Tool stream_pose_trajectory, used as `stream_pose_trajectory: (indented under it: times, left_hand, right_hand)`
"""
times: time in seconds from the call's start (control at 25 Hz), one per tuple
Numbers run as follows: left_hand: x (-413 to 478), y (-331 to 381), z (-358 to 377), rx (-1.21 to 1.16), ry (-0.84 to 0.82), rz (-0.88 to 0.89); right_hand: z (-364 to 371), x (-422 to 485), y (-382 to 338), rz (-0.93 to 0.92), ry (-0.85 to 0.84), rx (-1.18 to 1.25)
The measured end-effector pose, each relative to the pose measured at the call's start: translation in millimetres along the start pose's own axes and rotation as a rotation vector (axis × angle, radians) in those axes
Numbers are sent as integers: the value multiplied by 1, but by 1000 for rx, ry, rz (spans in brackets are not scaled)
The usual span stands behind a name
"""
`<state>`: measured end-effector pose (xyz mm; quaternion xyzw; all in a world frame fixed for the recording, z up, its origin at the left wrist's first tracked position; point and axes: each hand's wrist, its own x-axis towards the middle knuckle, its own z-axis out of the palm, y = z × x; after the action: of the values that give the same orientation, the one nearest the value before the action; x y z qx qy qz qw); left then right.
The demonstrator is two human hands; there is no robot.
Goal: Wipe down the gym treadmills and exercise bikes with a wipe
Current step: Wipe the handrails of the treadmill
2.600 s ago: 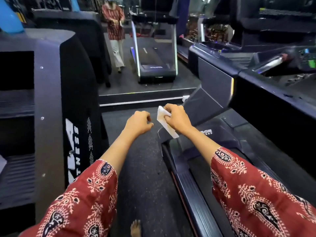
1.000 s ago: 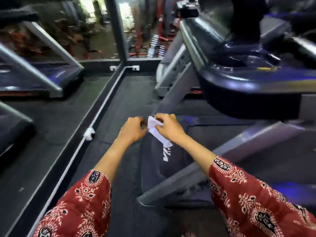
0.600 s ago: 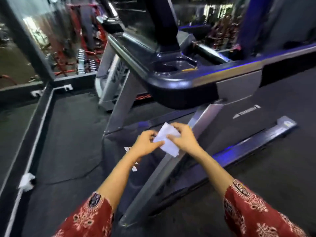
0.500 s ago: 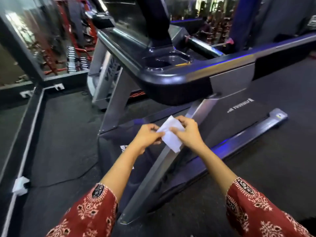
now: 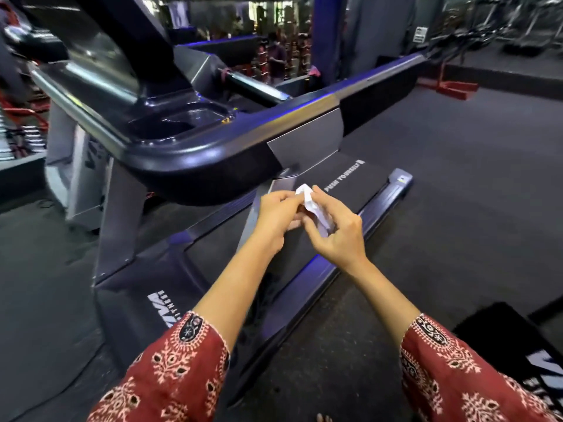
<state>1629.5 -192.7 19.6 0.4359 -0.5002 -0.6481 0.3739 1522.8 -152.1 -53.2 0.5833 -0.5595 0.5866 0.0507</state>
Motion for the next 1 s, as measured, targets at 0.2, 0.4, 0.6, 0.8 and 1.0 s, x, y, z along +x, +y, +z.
stream_pose_trajectory:
  times: [0.2,0.4,0.6,0.8,1.0]
  left_hand:
    - [14,19,38,252,-81,290]
    - [42,37,53,934,106,926]
    - [83,56,56,1428,424,1094]
    - [102,67,71,1583,468,923]
    - [120,68,74,1605,510,933]
  right_hand:
    - [-18,31,19,53,191,37]
    - [-26,89,39,141,317,57]
    - [-18,153,64,179,308,110]
    - [-1,197,94,17,30,78]
    - [10,187,111,-107,-282,119]
